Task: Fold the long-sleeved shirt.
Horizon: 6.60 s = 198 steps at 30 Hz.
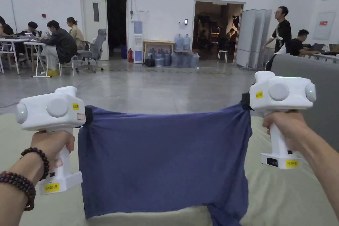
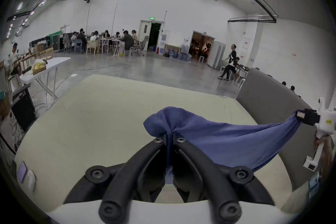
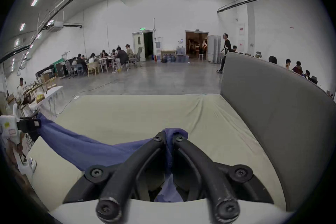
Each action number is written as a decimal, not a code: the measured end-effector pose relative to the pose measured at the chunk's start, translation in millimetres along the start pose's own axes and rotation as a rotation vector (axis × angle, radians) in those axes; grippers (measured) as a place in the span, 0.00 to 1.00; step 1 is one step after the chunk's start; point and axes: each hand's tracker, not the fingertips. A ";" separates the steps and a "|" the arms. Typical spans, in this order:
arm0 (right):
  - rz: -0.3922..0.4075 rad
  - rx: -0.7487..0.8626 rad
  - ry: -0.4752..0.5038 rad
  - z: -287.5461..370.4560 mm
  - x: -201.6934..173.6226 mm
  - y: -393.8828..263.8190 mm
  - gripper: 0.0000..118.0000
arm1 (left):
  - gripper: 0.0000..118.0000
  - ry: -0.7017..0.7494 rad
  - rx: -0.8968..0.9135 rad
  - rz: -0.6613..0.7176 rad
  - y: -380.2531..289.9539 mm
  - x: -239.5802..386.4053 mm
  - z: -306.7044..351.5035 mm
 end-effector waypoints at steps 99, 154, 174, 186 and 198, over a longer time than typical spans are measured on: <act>0.223 -0.652 0.226 26.0 -50.1 -362.6 0.01 | 0.00 -0.076 -0.441 -0.106 -256.2 -39.8 1.3; 0.001 -0.806 0.008 -120.2 10.1 -319.7 0.08 | 0.46 0.243 -0.578 -0.070 -260.1 -73.3 -115.6; 0.023 -0.449 0.178 77.1 6.3 -273.9 0.08 | 0.00 0.023 -0.375 -0.134 -222.9 -62.2 96.2; 0.197 -0.625 0.218 197.2 1.4 -396.9 0.08 | 0.00 -0.057 -0.682 -0.127 -348.9 -87.8 172.3; 0.221 -0.613 0.105 207.6 15.7 -413.3 0.85 | 0.98 -0.036 -0.623 -0.140 -354.6 -95.9 173.6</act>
